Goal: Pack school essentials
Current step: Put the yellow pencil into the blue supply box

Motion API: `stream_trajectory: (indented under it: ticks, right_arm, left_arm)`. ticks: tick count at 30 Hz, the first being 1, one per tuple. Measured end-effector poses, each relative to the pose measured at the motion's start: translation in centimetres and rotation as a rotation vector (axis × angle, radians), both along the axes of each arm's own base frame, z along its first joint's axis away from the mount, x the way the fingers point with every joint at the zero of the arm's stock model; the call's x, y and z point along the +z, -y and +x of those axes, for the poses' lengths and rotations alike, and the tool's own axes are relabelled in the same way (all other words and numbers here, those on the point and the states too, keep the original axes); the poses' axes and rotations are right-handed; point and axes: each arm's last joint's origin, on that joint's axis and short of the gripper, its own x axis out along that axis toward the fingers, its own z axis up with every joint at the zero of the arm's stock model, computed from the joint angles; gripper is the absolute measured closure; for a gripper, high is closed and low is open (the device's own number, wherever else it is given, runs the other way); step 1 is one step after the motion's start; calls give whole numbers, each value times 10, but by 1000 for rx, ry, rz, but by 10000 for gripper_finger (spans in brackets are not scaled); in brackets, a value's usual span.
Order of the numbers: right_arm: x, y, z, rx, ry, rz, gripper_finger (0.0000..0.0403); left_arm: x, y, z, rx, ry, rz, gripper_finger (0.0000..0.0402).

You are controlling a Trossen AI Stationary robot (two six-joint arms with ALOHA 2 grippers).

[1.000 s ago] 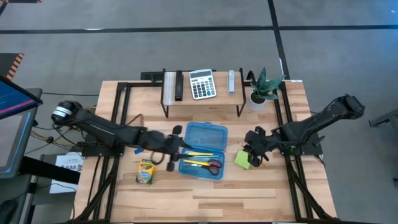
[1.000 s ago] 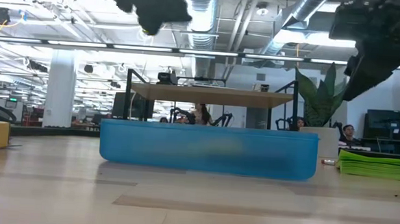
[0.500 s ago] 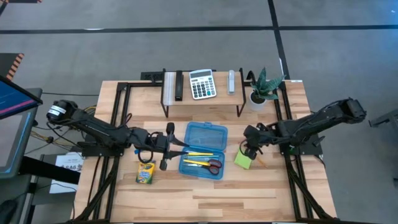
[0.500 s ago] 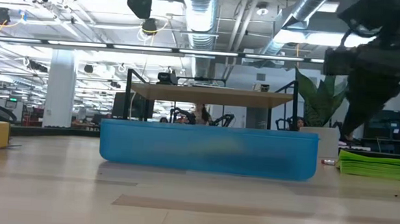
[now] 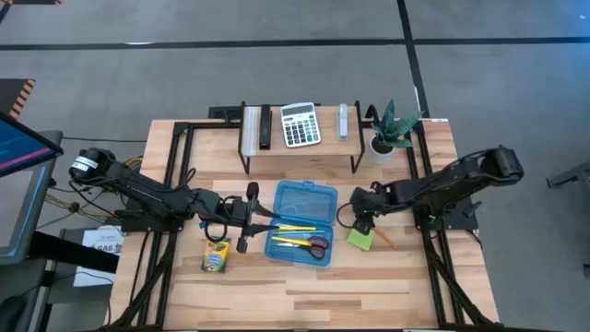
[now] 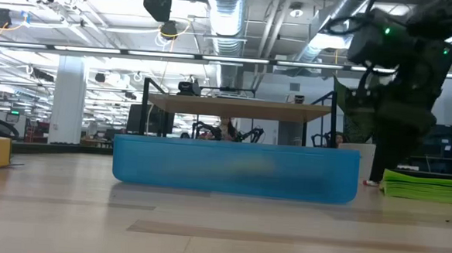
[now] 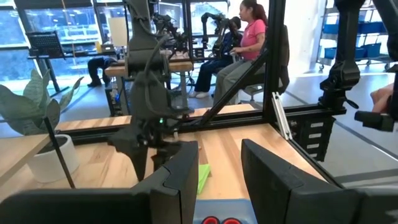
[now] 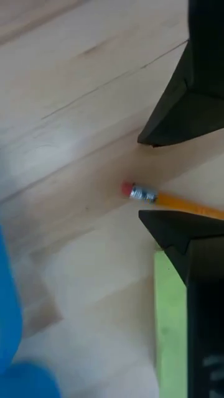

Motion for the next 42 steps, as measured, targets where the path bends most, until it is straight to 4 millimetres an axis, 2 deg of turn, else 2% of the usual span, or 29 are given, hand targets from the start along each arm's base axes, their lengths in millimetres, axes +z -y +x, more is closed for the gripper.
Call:
stream_trajectory:
  ticks: [10, 19, 24, 31, 42]
  right_arm:
    - [-14, 2, 8, 3, -38, -9, 251]
    - [-14, 7, 7, 12, -45, 17, 346]
    - [-14, 7, 7, 23, -45, 17, 384]
    - [-11, 6, 8, 27, -44, 17, 391]
    - [16, 6, 8, 44, 35, 21, 401]
  left_arm:
    - [0, 0, 0, -2, -1, -3, 294]
    - [0, 1, 0, -2, -2, -10, 294]
    - [0, 1, 0, -2, -2, -10, 294]
    - [0, 1, 0, -1, -2, -10, 294]
    - [-1, 1, 0, 0, -10, -8, 294]
